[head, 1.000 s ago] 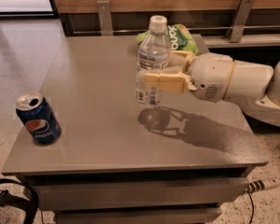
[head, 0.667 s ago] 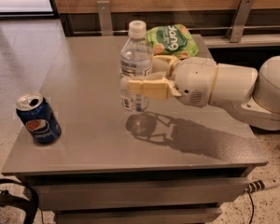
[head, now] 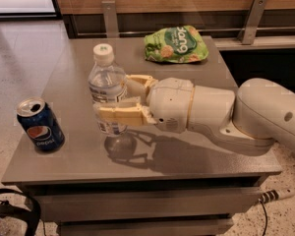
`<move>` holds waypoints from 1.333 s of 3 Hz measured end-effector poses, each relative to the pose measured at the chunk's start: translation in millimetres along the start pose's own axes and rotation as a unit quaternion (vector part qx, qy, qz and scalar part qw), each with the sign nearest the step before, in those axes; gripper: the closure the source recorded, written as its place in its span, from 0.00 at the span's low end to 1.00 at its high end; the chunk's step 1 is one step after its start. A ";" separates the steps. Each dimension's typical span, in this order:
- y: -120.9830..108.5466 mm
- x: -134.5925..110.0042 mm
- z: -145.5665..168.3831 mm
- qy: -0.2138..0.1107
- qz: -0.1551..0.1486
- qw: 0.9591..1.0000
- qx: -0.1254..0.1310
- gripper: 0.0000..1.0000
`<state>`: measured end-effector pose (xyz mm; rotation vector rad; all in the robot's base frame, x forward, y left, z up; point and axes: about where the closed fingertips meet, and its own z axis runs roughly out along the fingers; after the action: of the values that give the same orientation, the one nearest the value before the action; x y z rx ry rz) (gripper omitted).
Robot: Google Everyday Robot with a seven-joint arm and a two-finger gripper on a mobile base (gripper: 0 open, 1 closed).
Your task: Move blue plastic bottle near pepsi can
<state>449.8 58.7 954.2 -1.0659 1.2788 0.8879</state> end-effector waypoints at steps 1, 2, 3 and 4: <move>14.1 3.9 13.8 -0.001 -0.014 1.000 -0.009 1.00; 23.8 7.5 23.7 0.009 -0.026 0.999 -0.020 1.00; 29.3 17.7 32.7 0.022 -0.022 0.999 -0.036 1.00; 29.7 27.6 38.7 0.027 -0.012 0.999 -0.046 1.00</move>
Offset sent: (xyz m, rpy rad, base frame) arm -0.0197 0.0397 -0.0199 -0.0751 -0.0577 0.0581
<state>436.0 102.8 922.5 -1.1820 1.2775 0.9132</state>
